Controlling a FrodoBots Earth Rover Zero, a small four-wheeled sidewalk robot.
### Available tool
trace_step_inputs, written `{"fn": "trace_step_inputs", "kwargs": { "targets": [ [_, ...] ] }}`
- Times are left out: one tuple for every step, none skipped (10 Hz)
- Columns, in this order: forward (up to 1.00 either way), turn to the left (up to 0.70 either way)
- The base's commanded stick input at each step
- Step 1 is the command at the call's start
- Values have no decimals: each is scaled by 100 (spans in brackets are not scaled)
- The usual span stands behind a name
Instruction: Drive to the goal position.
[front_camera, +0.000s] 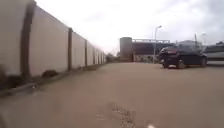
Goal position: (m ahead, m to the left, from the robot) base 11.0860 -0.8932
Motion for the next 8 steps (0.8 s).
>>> {"fn": "trace_step_inputs", "kwargs": {
  "targets": [
    [100, 0],
    [100, 0],
    [100, 0],
    [100, 0],
    [100, 0],
    [100, 0],
    [100, 0],
    [100, 0]
  ]
}}
